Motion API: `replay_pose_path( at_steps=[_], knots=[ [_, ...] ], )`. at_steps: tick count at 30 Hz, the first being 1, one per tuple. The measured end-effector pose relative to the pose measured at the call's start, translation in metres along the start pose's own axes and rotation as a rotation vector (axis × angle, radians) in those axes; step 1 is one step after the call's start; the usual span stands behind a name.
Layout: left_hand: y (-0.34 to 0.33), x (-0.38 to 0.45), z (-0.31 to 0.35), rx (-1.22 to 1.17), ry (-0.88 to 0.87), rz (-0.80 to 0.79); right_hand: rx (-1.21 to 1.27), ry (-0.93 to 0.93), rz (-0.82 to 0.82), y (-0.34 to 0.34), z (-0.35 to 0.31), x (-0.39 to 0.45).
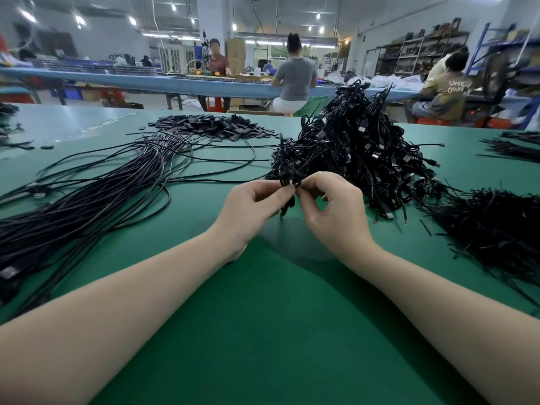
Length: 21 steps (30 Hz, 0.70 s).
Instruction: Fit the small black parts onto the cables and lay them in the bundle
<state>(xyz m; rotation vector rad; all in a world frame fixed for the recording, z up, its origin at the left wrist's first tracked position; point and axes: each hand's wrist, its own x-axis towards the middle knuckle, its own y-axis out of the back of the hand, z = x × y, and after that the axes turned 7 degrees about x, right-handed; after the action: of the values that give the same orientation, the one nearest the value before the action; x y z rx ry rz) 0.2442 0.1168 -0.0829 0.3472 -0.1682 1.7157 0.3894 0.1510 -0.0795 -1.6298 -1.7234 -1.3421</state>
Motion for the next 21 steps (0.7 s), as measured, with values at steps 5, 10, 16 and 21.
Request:
replay_pose_path(
  at_steps=[5, 10, 16, 21],
  knots=[
    [-0.001, 0.002, 0.008, -0.192, 0.252, 0.031, -0.164, 0.230, -0.013, 0.000, -0.005, -0.001],
    [0.005, 0.002, 0.013, -0.329, 0.313, -0.094, -0.392, 0.377, -0.008, -0.001, -0.006, -0.002],
    [0.002, 0.001, 0.001, -0.149, 0.139, -0.121, -0.070, 0.047, 0.021, 0.003, 0.001, -0.003],
    [0.001, 0.002, -0.005, -0.099, -0.002, -0.017, -0.009, -0.005, -0.005, 0.000, 0.002, -0.003]
  ],
)
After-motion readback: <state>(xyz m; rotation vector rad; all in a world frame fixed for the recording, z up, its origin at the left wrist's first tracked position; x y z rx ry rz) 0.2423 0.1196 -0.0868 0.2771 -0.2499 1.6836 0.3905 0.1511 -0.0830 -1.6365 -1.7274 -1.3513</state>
